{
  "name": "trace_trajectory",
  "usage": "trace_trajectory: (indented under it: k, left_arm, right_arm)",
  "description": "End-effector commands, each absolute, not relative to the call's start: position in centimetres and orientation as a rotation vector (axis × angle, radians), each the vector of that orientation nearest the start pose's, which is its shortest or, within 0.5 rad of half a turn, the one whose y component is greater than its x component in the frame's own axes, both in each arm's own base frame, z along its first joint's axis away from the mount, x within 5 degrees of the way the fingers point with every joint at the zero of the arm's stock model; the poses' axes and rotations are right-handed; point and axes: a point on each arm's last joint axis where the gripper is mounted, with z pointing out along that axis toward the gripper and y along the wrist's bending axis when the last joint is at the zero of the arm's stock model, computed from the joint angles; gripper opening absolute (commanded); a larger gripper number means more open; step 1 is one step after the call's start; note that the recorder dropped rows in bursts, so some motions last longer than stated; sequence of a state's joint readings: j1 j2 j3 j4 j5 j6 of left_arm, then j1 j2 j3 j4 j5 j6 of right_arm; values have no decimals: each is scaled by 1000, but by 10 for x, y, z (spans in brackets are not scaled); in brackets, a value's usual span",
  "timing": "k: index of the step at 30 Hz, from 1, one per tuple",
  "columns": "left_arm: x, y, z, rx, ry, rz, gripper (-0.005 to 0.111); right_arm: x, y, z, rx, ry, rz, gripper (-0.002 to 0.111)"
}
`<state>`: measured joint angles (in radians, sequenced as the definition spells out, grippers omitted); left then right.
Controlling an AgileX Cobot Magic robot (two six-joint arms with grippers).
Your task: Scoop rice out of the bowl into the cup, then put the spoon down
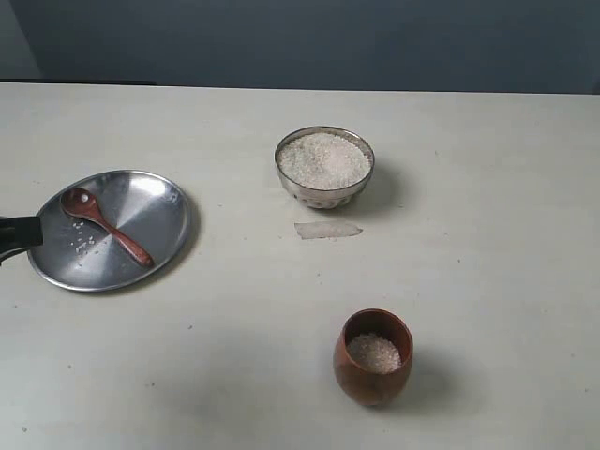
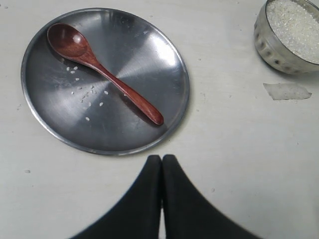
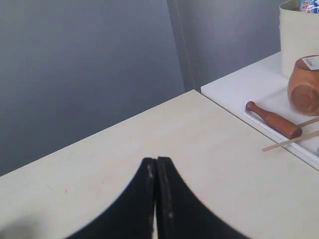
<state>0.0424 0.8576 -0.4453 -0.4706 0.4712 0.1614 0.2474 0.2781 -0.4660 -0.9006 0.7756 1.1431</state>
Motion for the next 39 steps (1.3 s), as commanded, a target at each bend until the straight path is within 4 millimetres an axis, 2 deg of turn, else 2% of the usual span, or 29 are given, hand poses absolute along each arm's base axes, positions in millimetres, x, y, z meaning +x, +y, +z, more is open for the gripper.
trace_trajectory:
  k: [1,12,13,18,24,29,39]
  left_arm:
    - [156,-13,242,-242,2315,-352,0]
    - [156,-13,242,-242,2315,-352,0]
    - [156,-13,242,-242,2315,-352,0]
    - [156,-13,242,-242,2315,-352,0]
    - [156,-13,242,-242,2315,-352,0]
    - [156,-13,242,-242,2315,-352,0]
    - [156,-13,242,-242,2315,-352,0]
  right_arm:
    - [58,-37,306,541,1708,-73,0]
    - [59,-34,309,502,1685,-42,0]
    - [60,-34,310,475,1680,-50,0]
    - [64,-23,327,110,1559,-182,0]
    - [65,-8,339,-77,1427,-124,0]
    - [63,-2,346,-219,1341,-183,0]
    - [63,2,346,-103,1354,28,0]
